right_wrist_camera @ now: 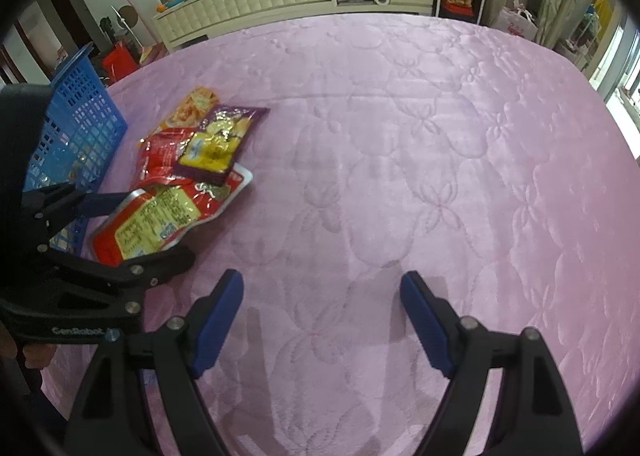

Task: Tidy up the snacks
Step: 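Lower the left gripper onto the large red-and-yellow pouch and close it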

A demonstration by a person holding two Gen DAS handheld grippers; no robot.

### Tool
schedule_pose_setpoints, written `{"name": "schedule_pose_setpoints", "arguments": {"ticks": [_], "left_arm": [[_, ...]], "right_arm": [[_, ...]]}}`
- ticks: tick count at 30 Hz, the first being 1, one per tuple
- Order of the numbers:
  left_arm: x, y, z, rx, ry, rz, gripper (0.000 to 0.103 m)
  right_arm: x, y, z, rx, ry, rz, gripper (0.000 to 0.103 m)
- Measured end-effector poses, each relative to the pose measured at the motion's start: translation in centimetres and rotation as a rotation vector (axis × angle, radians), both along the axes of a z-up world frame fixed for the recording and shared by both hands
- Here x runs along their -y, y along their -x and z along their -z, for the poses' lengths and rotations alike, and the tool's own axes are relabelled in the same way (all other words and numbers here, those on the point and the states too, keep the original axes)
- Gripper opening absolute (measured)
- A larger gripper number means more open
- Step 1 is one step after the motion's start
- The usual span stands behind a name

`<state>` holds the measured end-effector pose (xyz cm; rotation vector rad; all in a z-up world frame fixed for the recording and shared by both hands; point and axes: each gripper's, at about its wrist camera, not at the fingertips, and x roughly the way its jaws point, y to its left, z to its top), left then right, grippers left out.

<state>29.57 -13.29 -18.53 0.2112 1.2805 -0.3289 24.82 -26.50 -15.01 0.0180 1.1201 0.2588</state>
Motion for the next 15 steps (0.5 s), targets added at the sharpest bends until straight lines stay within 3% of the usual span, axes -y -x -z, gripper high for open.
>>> {"name": "schedule_pose_setpoints", "arguments": {"ticks": [11, 15], "left_arm": [[0.5, 0.2, -0.3, -0.028, -0.006, 0.002, 0.082], [1.1, 0.8, -0.8, -0.045, -0.018, -0.006, 0.059]], "right_arm": [[0.7, 0.0, -0.3, -0.009, -0.04, 0.008, 0.084], [0.6, -0.1, -0.4, -0.016, -0.038, 0.009, 0.084]]}}
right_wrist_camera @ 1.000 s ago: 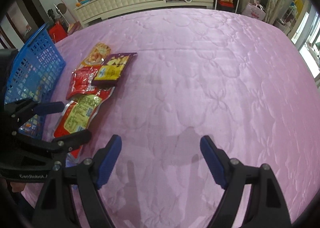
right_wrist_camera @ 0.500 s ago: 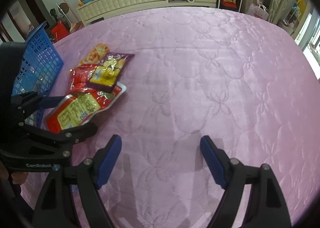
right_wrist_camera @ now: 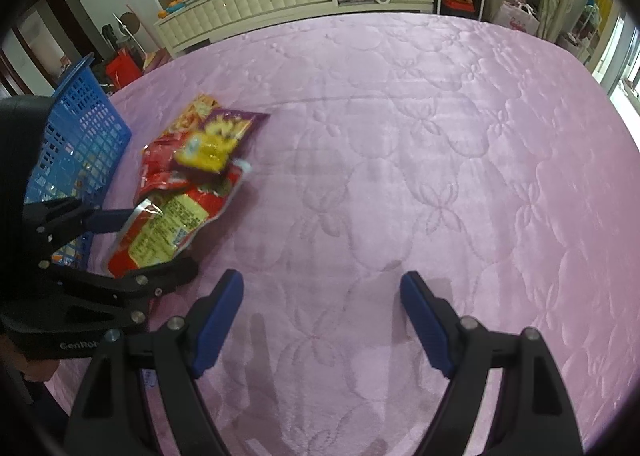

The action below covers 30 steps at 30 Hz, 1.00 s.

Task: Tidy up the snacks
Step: 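Lower the left gripper onto the large red-and-yellow pouch and close it, then lift the red-and-yellow pouch with the left gripper over the blue basket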

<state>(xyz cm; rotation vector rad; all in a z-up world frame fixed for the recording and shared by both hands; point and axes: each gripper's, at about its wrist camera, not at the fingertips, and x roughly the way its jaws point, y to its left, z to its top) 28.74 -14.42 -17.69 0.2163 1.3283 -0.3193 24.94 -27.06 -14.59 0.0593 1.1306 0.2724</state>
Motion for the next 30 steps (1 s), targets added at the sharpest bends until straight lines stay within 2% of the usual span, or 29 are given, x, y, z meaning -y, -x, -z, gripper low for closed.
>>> {"name": "schedule_pose_setpoints", "arguments": {"ticks": [4, 7, 12, 15, 22, 27, 30], "left_arm": [[0.4, 0.3, -0.5, 0.006, -0.014, -0.013, 0.038], [0.9, 0.5, -0.8, 0.013, -0.029, -0.002, 0.038], [-0.1, 0.2, -0.7, -0.004, 0.031, -0.021, 0.037], [0.1, 0.4, -0.6, 0.012, 0.002, -0.004, 0.038], [0.2, 0.5, -0.7, 0.014, 0.006, -0.01, 0.035], [1.8, 2.8, -1.0, 0.005, 0.015, 0.034, 0.032], [2.2, 4.0, -0.8, -0.003, 0.035, 0.013, 0.032]], "right_arm": [[-0.1, -0.2, 0.1, -0.01, -0.008, 0.003, 0.084], [-0.3, -0.3, 0.0, -0.009, -0.01, 0.001, 0.084], [-0.5, -0.2, -0.2, -0.006, -0.021, -0.003, 0.084], [-0.6, -0.3, -0.2, -0.01, -0.031, -0.004, 0.084], [-0.4, -0.3, -0.3, -0.017, -0.041, 0.005, 0.084], [0.6, 0.0, 0.0, -0.021, -0.007, 0.046, 0.084], [0.9, 0.8, -0.1, -0.036, -0.008, 0.057, 0.084]]}}
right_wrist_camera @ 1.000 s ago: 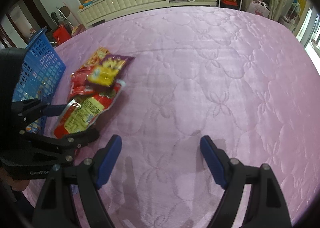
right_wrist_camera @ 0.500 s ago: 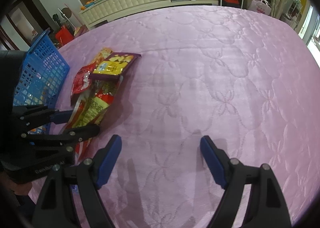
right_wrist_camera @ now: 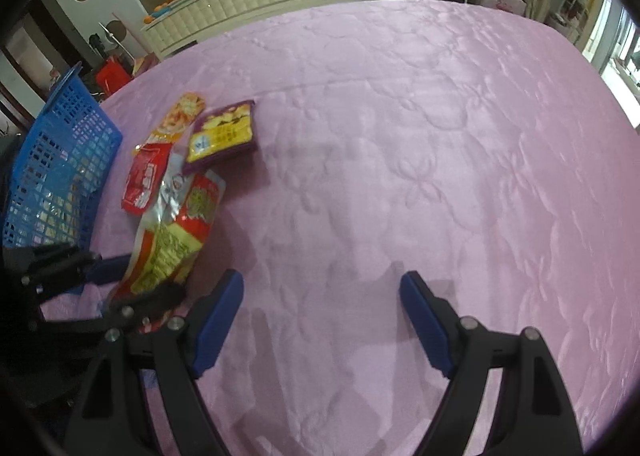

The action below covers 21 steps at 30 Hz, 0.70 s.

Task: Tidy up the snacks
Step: 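Lift the red-and-yellow pouch with the left gripper over the blue basket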

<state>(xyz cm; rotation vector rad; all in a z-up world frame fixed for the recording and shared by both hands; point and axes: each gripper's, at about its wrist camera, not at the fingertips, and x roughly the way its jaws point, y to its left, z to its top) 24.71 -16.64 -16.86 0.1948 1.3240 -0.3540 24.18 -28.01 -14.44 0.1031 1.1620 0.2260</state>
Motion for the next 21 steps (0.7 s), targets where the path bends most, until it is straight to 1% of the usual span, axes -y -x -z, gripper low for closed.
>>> {"name": "schedule_pose_setpoints", "arguments": {"ticks": [2, 11, 14, 18, 21], "left_arm": [[0.0, 0.7, -0.4, -0.004, 0.02, -0.001, 0.032], [-1.1, 3.8, -5.4, 0.097, 0.091, 0.025, 0.032], [-1.8, 4.7, -7.1, 0.144, 0.104, 0.019, 0.032], [-3.3, 5.0, -9.1, 0.194, 0.11, -0.011, 0.032], [-4.7, 5.3, -10.7, 0.234, 0.106, -0.036, 0.032]], "right_arm": [[0.1, 0.6, -0.7, 0.013, 0.012, 0.003, 0.084], [0.7, 3.1, -4.4, 0.045, 0.038, 0.012, 0.084], [0.2, 3.2, -6.0, 0.069, 0.051, -0.006, 0.084], [-0.8, 2.9, -7.8, 0.104, 0.067, -0.029, 0.084], [-2.0, 2.0, -8.5, 0.121, 0.087, -0.064, 0.084]]}}
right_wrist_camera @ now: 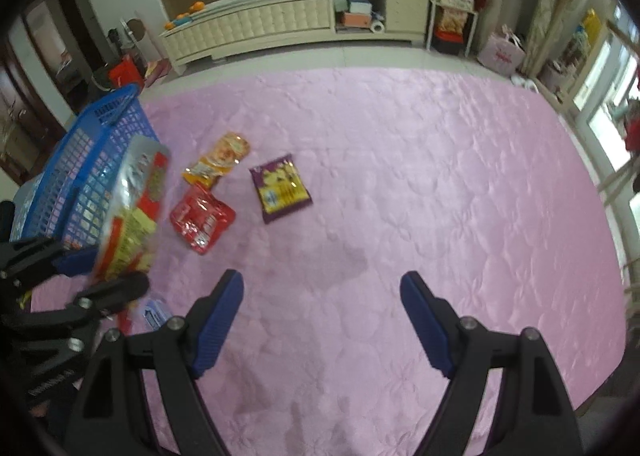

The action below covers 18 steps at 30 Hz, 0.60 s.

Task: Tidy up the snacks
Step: 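Lift the red-and-yellow pouch with the left gripper over the blue basket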

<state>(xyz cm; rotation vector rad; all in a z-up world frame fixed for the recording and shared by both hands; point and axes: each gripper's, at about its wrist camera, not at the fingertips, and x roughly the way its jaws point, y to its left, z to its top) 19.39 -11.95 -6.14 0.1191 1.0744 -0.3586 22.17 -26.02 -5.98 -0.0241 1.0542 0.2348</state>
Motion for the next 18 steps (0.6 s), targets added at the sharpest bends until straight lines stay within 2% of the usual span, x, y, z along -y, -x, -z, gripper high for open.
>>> {"name": "schedule_pose_setpoints", "arguments": {"ticks": [3, 7, 14, 18], "left_arm": [[-2.2, -0.3, -1.3, 0.032, 0.039, -0.044, 0.032], [-4.6, -0.5, -2.6, 0.086, 0.035, -0.088, 0.032], [-8.9, -1.2, -3.6, 0.098, 0.017, -0.173, 0.032], [-11.2, -0.7, -3.2, 0.094, 0.014, -0.242, 0.032]], "right_arm": [[-1.3, -1.2, -0.2, 0.01, -0.001, -0.044, 0.084], [-3.2, -2.2, 0.2, -0.002, -0.009, -0.086, 0.084], [-7.9, -3.8, 1.5, -0.039, -0.031, -0.215, 0.084], [-11.5, -4.1, 2.2, -0.036, 0.026, -0.334, 0.084]]}}
